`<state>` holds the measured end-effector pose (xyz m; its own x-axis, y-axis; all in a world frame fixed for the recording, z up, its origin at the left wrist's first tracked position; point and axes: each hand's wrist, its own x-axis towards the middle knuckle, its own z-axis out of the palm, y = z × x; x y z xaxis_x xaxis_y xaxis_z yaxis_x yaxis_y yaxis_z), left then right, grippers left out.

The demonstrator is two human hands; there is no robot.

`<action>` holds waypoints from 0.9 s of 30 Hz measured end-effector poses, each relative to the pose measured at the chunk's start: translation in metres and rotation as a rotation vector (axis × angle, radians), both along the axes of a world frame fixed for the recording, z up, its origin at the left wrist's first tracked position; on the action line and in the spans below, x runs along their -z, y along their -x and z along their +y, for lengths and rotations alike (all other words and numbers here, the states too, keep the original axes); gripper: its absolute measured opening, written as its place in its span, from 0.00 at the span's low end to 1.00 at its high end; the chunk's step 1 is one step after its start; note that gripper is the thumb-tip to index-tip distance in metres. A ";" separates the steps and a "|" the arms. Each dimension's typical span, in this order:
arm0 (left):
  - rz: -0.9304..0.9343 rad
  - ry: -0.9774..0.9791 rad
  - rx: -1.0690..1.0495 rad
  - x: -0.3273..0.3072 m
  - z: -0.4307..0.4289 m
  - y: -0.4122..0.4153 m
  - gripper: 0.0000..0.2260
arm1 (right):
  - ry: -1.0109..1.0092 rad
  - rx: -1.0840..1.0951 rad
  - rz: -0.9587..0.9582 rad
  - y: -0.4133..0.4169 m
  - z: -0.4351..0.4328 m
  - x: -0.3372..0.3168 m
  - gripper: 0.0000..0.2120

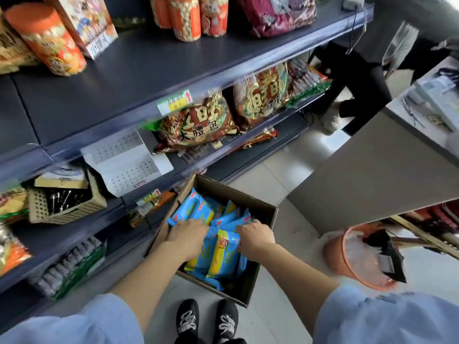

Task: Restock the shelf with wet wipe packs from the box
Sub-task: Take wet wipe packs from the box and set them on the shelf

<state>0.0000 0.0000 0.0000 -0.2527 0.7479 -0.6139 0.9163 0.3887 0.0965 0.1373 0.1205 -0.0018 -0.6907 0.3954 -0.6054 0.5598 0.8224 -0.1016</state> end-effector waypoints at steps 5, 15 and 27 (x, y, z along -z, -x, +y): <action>-0.013 -0.028 0.086 0.041 0.006 0.004 0.24 | 0.044 0.037 -0.044 0.004 -0.004 0.038 0.21; -0.036 0.011 0.075 0.054 0.011 0.007 0.11 | -0.021 0.060 -0.035 0.009 -0.007 0.072 0.20; -0.022 -0.124 -0.278 0.019 -0.005 0.057 0.15 | 0.498 0.990 0.475 0.048 0.010 0.044 0.23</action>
<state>-0.0566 -0.0046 -0.0188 -0.4464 0.7214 -0.5295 0.7734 0.6087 0.1772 0.0889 0.1306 -0.0458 -0.4154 0.6753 -0.6095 0.7464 -0.1299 -0.6527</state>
